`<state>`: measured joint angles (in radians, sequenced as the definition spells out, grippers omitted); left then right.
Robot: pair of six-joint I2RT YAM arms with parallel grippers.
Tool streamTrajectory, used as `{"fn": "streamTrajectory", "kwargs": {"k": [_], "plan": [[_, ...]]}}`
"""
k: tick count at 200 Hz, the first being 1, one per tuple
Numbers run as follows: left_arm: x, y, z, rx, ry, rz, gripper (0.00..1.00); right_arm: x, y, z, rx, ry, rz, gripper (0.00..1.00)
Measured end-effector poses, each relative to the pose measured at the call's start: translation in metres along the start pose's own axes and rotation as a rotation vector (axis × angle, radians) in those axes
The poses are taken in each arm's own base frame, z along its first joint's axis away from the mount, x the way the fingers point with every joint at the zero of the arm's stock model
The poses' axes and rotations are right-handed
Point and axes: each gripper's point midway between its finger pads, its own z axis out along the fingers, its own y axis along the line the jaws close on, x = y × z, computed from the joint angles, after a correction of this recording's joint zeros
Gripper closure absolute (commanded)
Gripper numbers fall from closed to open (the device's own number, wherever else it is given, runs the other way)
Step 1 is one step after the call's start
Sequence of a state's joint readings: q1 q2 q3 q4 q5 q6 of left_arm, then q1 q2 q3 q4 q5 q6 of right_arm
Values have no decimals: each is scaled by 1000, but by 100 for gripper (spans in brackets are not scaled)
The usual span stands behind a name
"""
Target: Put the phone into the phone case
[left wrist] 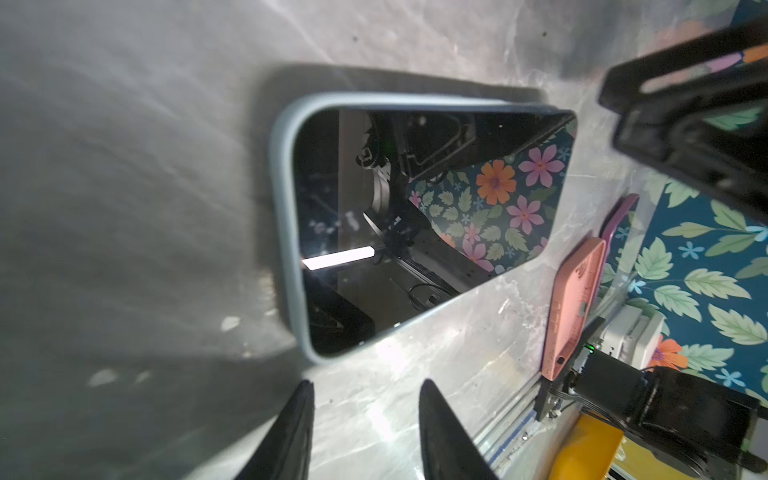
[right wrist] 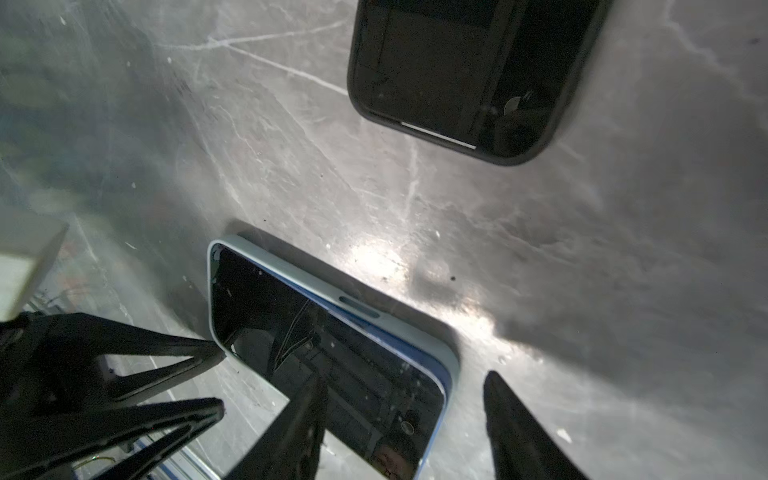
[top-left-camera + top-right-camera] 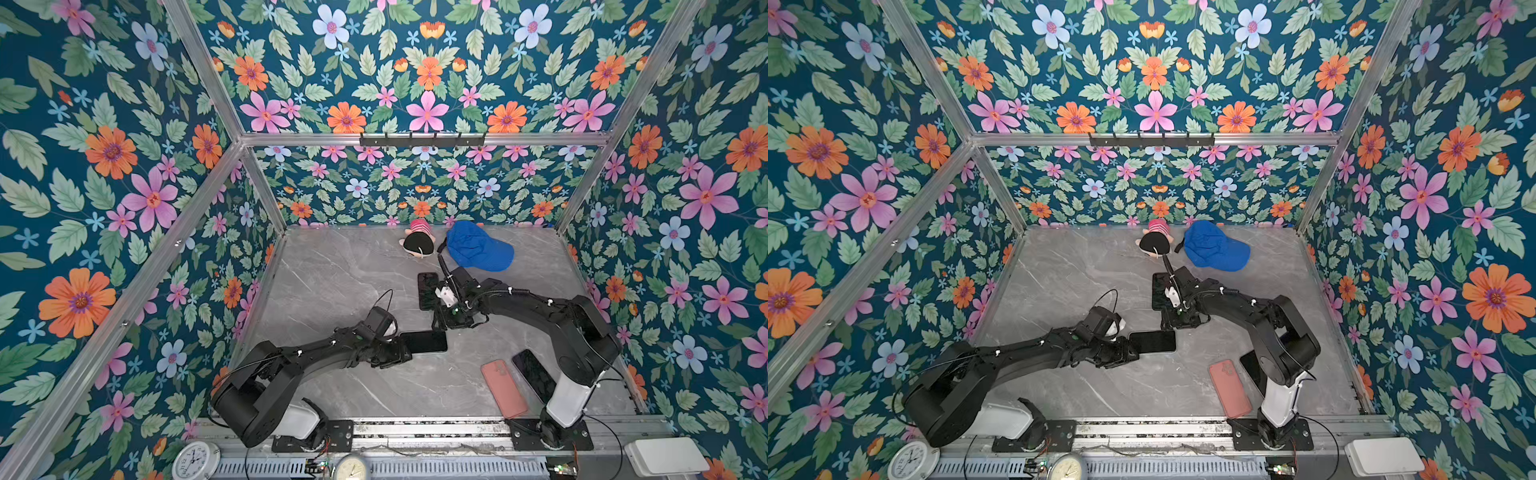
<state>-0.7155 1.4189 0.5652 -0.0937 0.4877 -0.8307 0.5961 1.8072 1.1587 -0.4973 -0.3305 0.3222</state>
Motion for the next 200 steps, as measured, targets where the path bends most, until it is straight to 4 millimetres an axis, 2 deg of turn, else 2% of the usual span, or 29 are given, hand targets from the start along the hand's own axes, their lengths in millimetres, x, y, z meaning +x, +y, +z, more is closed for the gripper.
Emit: {"fn": "streamTrajectory", "kwargs": {"k": [49,84,130,200], "plan": [[-3,-7,11,33,16,1,60,5,0,15,-34,39,-24,44],[-6,-11,15,47,17,6,61,10,5,17,-80,46,-26,50],[-17,-17,22,67,18,17,62,28,12,17,-104,79,-35,57],[-36,-7,16,46,-28,15,65,49,27,22,-155,113,-15,65]]}}
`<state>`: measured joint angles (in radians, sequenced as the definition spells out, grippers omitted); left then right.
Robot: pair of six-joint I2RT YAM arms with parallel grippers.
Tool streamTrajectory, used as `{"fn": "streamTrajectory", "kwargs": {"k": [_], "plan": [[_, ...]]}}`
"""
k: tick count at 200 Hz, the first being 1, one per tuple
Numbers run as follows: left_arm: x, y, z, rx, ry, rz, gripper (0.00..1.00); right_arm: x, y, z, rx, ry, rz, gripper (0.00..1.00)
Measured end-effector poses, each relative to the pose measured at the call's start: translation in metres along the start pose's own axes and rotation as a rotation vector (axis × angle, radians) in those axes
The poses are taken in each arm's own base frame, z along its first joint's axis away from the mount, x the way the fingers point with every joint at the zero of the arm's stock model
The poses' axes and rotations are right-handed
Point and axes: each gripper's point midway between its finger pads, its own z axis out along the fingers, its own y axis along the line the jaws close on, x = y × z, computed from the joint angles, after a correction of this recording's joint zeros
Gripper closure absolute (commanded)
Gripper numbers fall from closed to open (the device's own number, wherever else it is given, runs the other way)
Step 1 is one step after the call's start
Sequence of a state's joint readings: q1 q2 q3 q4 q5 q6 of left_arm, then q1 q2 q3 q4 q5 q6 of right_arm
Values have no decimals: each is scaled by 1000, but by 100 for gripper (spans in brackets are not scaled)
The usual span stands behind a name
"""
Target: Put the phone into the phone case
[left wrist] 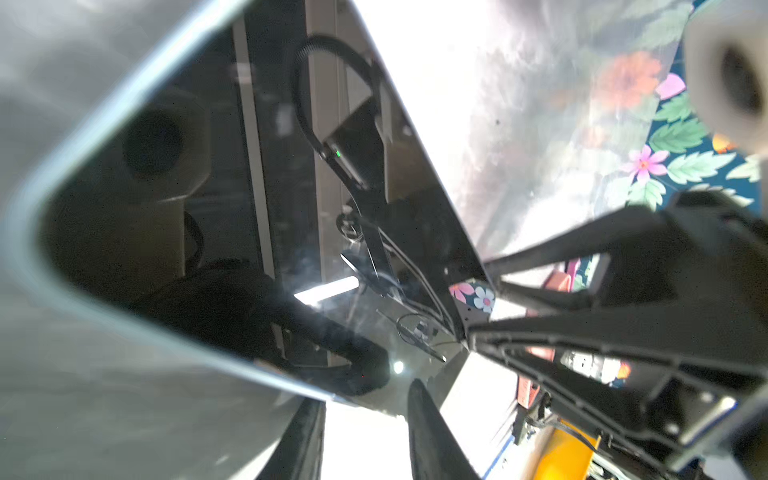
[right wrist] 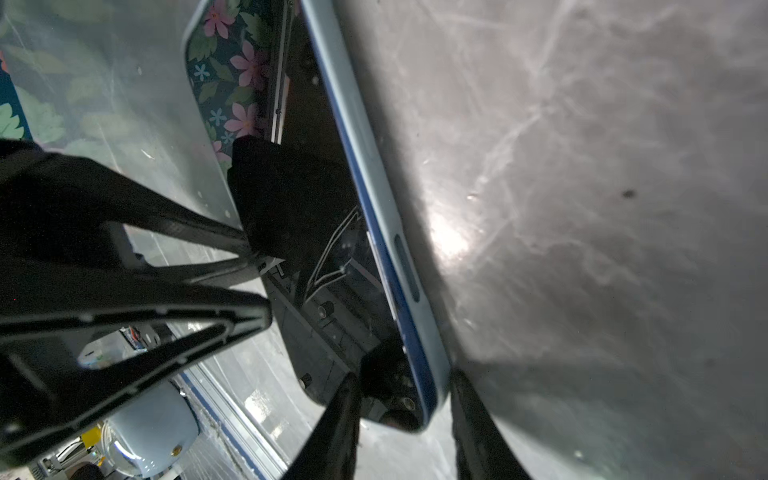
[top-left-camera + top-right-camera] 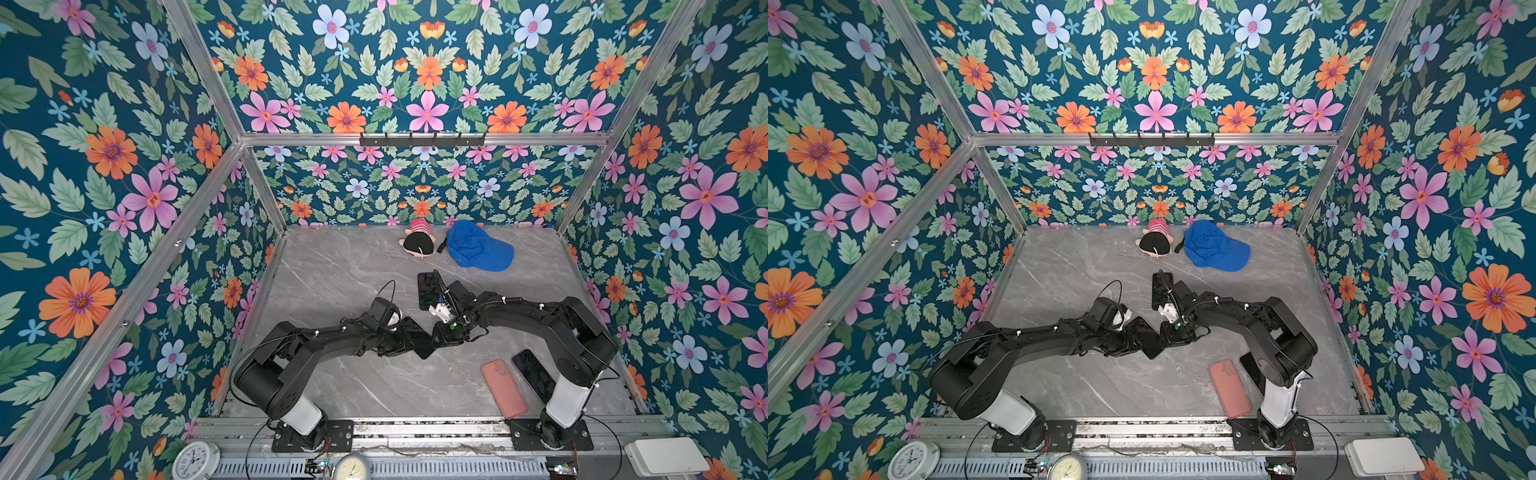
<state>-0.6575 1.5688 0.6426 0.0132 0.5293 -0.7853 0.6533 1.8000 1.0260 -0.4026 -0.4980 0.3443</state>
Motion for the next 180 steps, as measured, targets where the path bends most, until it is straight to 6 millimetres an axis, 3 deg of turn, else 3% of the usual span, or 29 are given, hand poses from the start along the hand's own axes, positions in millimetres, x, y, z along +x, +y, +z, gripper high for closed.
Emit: {"fn": "streamTrajectory", "kwargs": {"k": [60,109,149,180], "plan": [[-4,8,-4,-22,-15,-19,69,7,19,11,-30,21,1,69],[-8,13,-8,-32,-26,-26,66,11,26,15,-40,20,12,69],[-4,17,-16,-22,-34,-33,63,7,40,0,-29,-42,-29,65],[1,18,-22,-14,-29,-33,60,3,34,-13,23,-102,-23,56]]}}
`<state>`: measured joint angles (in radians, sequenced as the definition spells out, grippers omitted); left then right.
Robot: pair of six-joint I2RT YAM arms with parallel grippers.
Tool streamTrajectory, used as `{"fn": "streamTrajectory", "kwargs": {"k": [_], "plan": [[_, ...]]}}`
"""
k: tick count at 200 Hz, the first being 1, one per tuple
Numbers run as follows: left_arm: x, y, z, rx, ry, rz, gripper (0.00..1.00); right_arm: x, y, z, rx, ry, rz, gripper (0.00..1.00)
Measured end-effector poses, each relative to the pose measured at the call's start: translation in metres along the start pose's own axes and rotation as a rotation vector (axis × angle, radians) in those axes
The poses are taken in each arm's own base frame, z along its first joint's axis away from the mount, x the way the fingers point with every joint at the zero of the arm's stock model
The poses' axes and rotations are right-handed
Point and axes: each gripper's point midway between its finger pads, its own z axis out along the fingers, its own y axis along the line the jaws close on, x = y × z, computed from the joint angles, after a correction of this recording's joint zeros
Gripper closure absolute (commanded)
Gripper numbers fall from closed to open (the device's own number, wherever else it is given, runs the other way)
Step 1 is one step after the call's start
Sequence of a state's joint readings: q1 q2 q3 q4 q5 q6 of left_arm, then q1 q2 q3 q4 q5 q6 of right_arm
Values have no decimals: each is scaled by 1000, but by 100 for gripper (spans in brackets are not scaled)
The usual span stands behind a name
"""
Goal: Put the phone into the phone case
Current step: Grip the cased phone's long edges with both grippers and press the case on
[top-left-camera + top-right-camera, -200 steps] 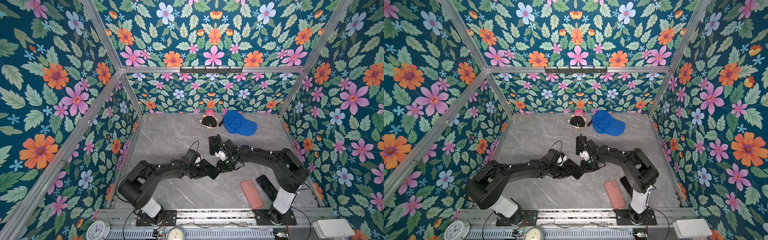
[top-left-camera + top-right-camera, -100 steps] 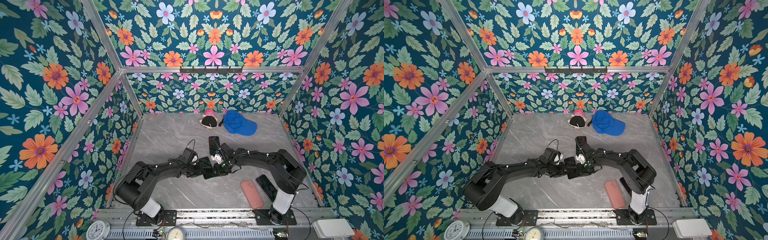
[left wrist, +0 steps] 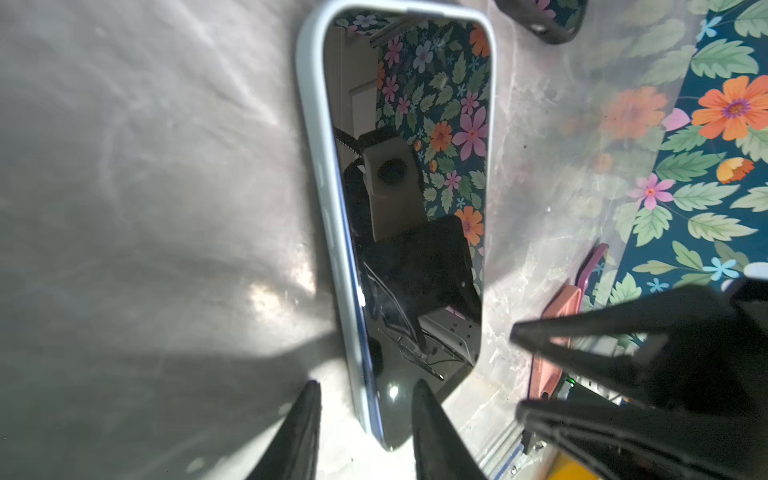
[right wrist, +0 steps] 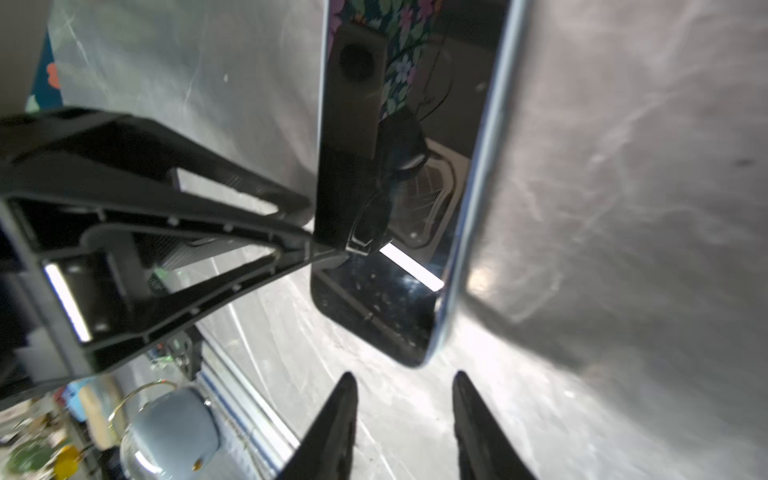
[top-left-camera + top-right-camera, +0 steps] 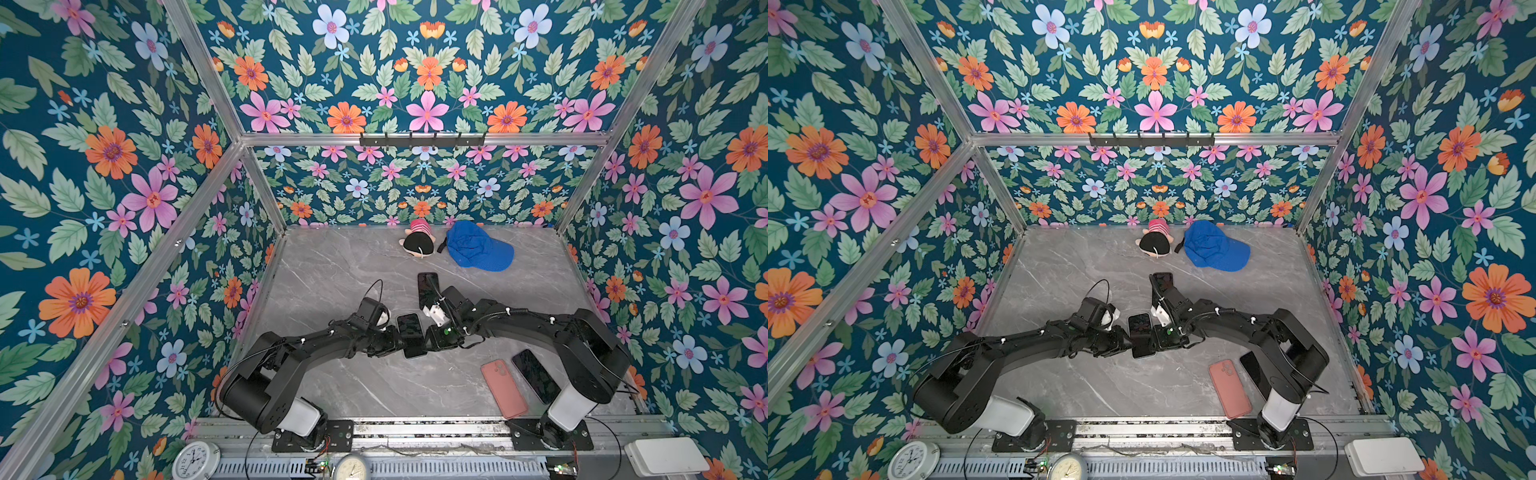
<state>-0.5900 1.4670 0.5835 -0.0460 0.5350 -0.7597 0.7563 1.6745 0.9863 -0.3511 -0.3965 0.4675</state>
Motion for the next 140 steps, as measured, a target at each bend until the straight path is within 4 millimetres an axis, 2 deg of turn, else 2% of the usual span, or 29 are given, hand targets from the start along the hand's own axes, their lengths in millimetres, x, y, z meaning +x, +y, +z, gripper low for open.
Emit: {"fn": "streamTrajectory", "kwargs": {"k": [24,39,57,105,140], "plan": [[12,0,-6,17,16,-24,61,-7,3,-17,25,-59,-17,55],[21,0,-10,25,26,-53,64,-10,2,-19,33,-72,-20,54],[27,-6,-13,39,31,-82,67,-10,0,-17,38,-68,-14,42],[36,-12,-9,31,54,-163,72,-13,0,-3,22,-53,35,43],[35,-13,-3,15,72,-193,77,-10,-4,7,16,-28,101,47]]}}
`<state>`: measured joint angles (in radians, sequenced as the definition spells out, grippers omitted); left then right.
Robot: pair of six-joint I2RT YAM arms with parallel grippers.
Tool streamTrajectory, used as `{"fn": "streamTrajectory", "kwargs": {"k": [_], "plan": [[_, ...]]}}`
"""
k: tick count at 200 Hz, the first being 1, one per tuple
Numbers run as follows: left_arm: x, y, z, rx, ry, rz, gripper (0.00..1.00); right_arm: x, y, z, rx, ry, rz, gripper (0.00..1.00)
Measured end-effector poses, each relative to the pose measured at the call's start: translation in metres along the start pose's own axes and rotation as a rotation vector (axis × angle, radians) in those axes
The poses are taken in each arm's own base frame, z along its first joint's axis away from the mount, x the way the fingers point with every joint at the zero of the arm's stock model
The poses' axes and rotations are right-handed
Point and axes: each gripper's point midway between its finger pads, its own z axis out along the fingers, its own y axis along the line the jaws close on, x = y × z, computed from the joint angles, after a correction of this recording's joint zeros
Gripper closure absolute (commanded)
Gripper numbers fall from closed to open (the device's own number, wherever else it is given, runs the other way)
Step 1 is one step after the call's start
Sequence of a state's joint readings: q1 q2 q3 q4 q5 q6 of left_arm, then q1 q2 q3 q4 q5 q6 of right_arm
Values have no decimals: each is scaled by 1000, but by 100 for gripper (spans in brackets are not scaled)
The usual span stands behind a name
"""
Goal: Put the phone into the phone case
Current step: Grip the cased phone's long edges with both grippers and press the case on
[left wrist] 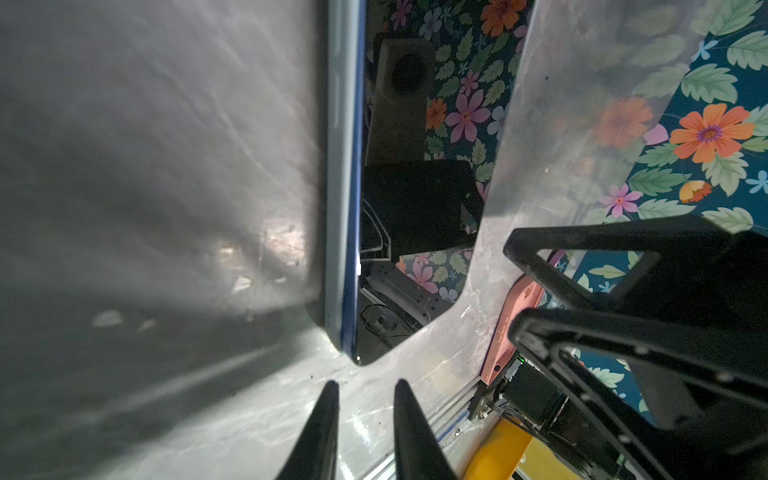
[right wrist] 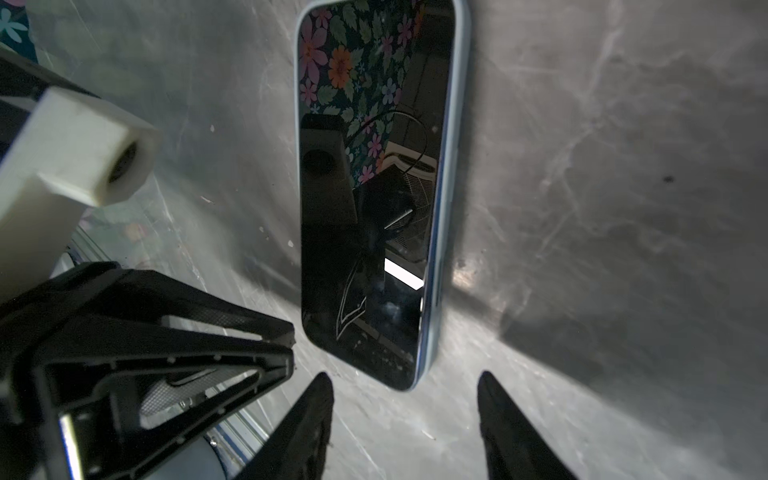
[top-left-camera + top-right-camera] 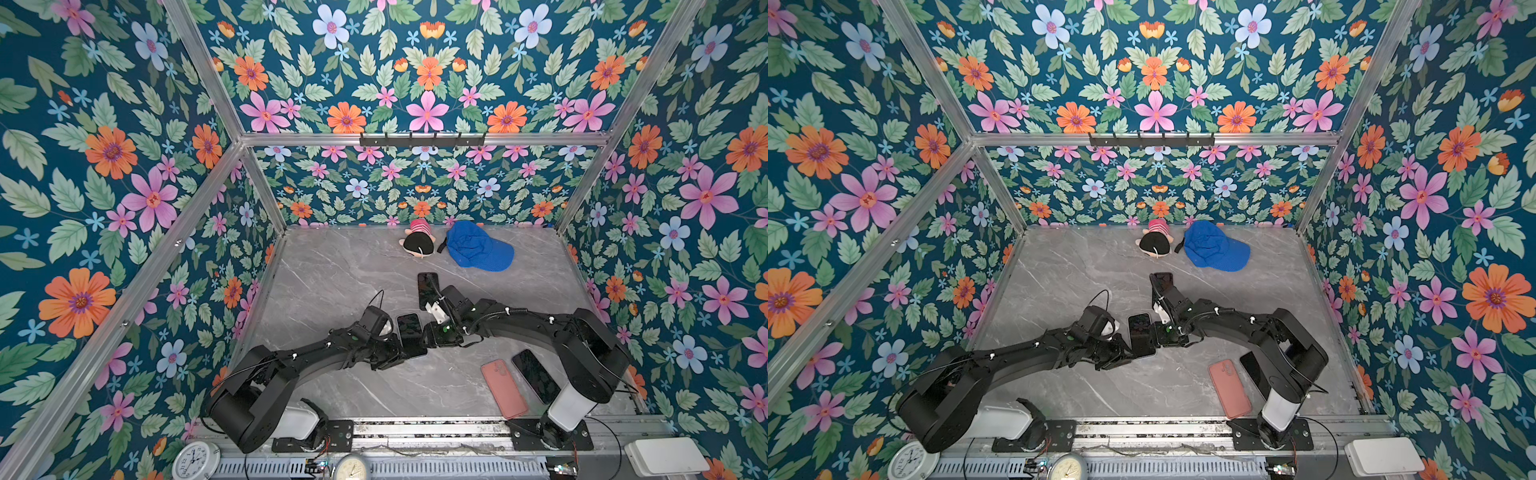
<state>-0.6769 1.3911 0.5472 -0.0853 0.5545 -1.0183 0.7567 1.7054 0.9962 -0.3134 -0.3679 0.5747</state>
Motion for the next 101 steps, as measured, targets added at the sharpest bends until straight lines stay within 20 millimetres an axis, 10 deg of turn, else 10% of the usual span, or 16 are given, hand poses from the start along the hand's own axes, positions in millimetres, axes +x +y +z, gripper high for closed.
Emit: {"fn": "streamTrajectory", "kwargs": {"k": [101], "plan": [[-3,4,9,-45,29,-14,85,6,-1,15,-36,31,47,52]]}}
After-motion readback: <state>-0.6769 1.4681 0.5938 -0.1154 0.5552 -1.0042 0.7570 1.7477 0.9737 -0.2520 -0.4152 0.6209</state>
